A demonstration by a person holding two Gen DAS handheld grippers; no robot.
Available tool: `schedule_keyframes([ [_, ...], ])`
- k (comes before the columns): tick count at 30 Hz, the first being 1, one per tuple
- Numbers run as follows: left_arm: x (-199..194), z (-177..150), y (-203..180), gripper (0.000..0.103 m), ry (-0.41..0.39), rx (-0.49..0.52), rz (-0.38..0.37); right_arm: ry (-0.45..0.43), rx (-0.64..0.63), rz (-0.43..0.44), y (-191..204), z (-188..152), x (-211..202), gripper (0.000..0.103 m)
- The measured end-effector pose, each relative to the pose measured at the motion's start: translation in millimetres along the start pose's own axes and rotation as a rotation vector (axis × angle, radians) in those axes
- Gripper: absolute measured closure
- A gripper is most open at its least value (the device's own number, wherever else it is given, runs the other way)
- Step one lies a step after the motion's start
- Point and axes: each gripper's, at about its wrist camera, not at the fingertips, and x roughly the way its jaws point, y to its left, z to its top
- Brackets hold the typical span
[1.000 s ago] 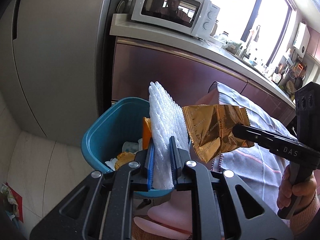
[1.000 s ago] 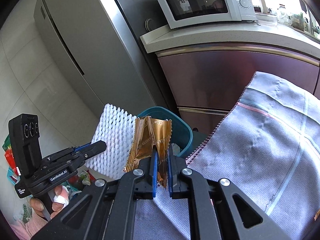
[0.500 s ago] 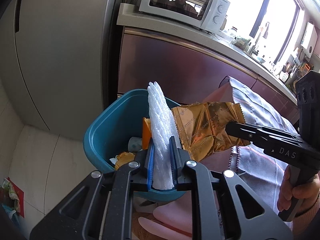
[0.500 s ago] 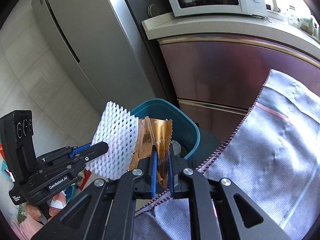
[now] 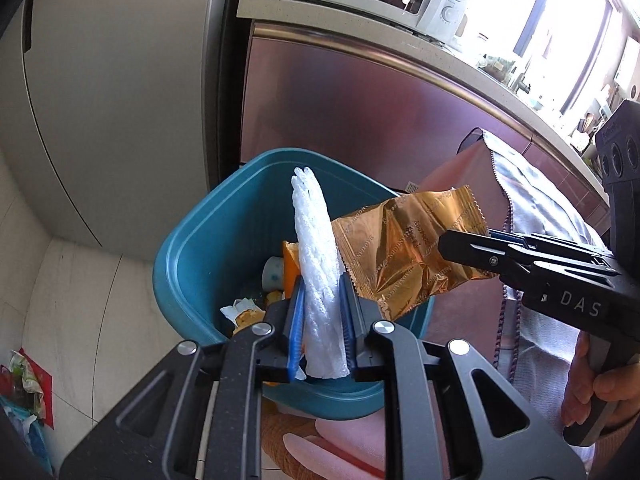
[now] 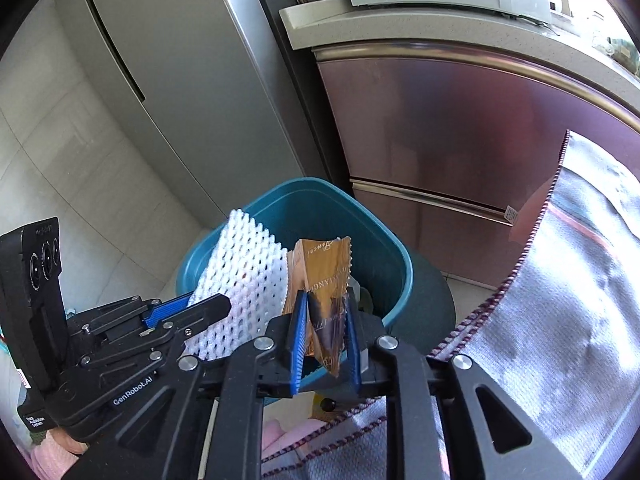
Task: Collect trash
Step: 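Open the left gripper over the teal bin while the right releases its wrapper, then move both open grippers back over the table toward the last gold wrappers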
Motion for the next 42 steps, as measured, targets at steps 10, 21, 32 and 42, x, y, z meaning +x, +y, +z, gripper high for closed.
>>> schedule_keyframes([
  [10,13,-3,0,0.080,0.009,-0.003,-0.003,-0.011,0.015,-0.011,-5,-4,3,0.081],
  [21,-18,-9,-5,0.074,-0.058,0.014,-0.042,-0.053,0.000,0.002,-9,-21,-24,0.079],
  [32,-68,-17,-59,0.060,-0.144,0.124,-0.192,-0.194,0.016,0.016,-25,-67,-110,0.067],
  [42,-73,-36,-148,0.058,-0.091,0.268,-0.348,-0.281,0.156,-0.088,-81,-134,-187,0.066],
])
